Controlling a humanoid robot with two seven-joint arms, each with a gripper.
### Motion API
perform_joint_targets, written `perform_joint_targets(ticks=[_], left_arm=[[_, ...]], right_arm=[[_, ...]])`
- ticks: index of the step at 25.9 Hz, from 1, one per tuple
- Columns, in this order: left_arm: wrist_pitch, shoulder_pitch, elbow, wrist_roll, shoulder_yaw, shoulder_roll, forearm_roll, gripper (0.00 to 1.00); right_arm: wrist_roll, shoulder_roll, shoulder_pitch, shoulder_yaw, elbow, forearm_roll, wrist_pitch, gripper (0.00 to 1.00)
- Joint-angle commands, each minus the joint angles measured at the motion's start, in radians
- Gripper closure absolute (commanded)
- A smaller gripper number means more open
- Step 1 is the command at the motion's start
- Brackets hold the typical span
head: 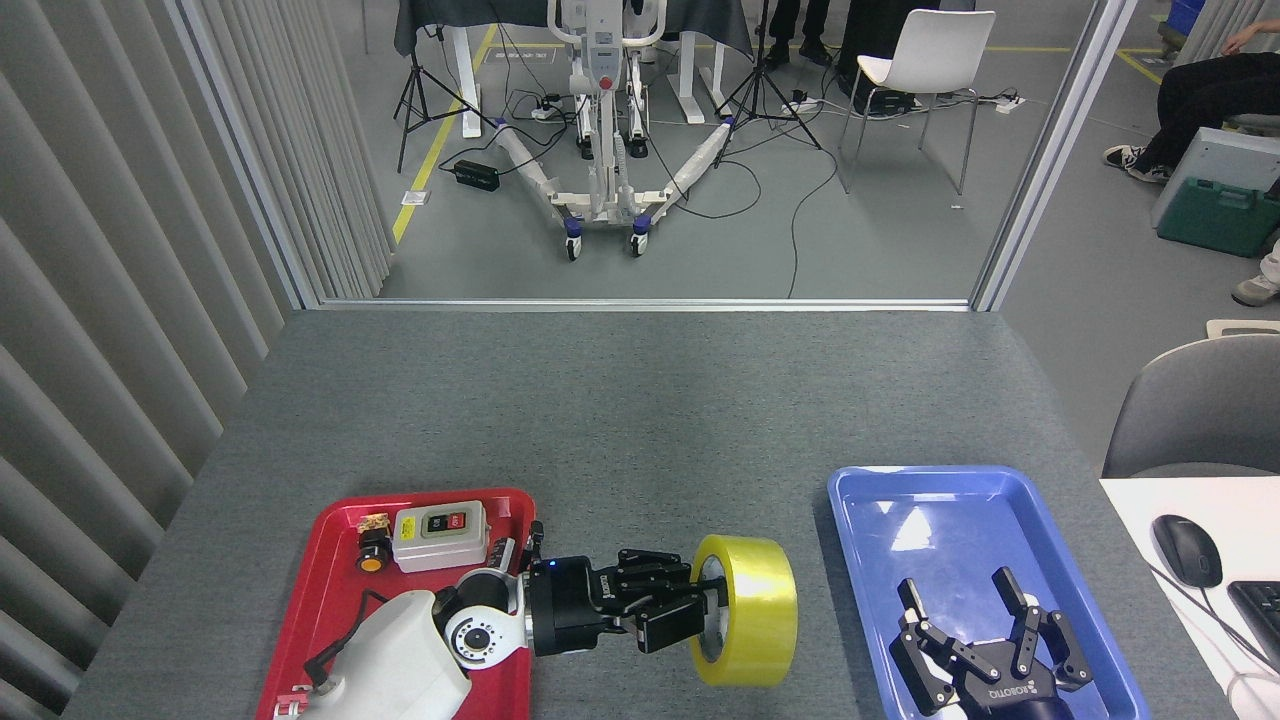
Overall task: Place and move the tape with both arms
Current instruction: 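Carry the tape roll with the left gripper toward the blue tray, then raise the right gripper and grasp the tape roll from the left gripper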
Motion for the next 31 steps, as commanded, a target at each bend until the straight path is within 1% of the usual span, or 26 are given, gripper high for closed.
perform_joint_targets(ticks=[1, 3, 5, 10, 13, 15, 19, 24, 28, 31], left_arm=[[0.000, -0.005, -0.011, 0.051, -0.026, 0.008, -0.003, 1.00], [0.000, -0.017, -0.019, 0.061, -0.044, 0.008, -0.003, 1.00], [0.000, -0.028, -0.019, 0.067, -0.066, 0.008, -0.003, 1.00], [0.000, -0.046, -0.021, 0.070, -0.079, 0.011, 0.000, 1.00], [0.000, -0.074, -0.022, 0.110, -0.118, 0.041, 0.008, 1.00], [0.000, -0.077, -0.024, 0.130, -0.121, 0.051, 0.014, 1.00], [0.000, -0.084, -0.019, 0.130, -0.150, 0.048, 0.022, 1.00], [0.000, -0.103, -0.025, 0.130, -0.175, 0.051, 0.037, 1.00], [0.000, -0.109, -0.036, 0.130, -0.202, 0.051, 0.054, 1.00], [0.000, -0.112, -0.034, 0.130, -0.204, 0.043, 0.056, 1.00]], right_arm=[[-0.057, -0.029, 0.000, -0.055, 0.022, -0.067, -0.291, 0.00], [-0.066, -0.029, 0.002, -0.073, 0.028, -0.105, -0.456, 0.00], [-0.066, -0.046, 0.004, -0.078, 0.030, -0.108, -0.628, 0.00], [-0.064, -0.086, 0.004, -0.114, 0.041, -0.111, -0.636, 0.00], [-0.053, -0.125, -0.006, -0.108, 0.047, -0.106, -0.636, 0.00], [-0.046, -0.133, -0.007, -0.102, 0.048, -0.100, -0.636, 0.00], [-0.044, -0.129, -0.013, -0.030, 0.045, -0.074, -0.636, 0.00], [-0.044, -0.125, -0.012, -0.002, 0.027, -0.073, -0.636, 0.00], [-0.047, -0.142, -0.016, 0.047, -0.002, -0.074, -0.636, 0.00], [-0.052, -0.178, -0.035, 0.103, -0.056, -0.082, -0.636, 0.00]])
